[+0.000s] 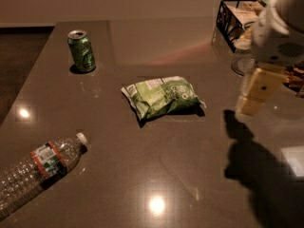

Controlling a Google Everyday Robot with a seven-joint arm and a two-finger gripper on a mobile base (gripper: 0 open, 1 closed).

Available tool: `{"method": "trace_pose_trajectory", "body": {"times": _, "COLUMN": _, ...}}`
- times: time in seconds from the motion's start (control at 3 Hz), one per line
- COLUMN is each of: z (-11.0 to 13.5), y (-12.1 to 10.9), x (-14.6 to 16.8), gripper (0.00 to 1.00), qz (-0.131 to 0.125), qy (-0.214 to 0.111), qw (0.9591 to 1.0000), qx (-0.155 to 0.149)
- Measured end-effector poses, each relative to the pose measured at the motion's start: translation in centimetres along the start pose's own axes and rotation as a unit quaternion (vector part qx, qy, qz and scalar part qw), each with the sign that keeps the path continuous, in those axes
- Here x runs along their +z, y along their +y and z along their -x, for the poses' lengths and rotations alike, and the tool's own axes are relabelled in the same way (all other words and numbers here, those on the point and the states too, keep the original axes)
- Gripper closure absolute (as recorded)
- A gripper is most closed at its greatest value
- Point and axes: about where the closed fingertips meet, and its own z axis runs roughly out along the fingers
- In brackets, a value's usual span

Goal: Pick water bottle

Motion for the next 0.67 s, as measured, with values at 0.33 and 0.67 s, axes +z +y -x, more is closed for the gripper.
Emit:
{"method": "trace_pose_trajectory", "body": {"times": 0.33, "z": 2.6, "y": -0.4, "x": 1.3, "gripper": 0.0, "qz": 0.011, "qy": -0.008, "qw": 0.9998, "qx": -0.016}}
{"method": "trace_pose_trajectory", "body": {"times": 0.67, "z": 7.1, "y": -0.1, "x": 2.9, "gripper": 0.0, "qz": 0.03, "qy": -0.037, "qw": 0.998, "qx": -0.042}}
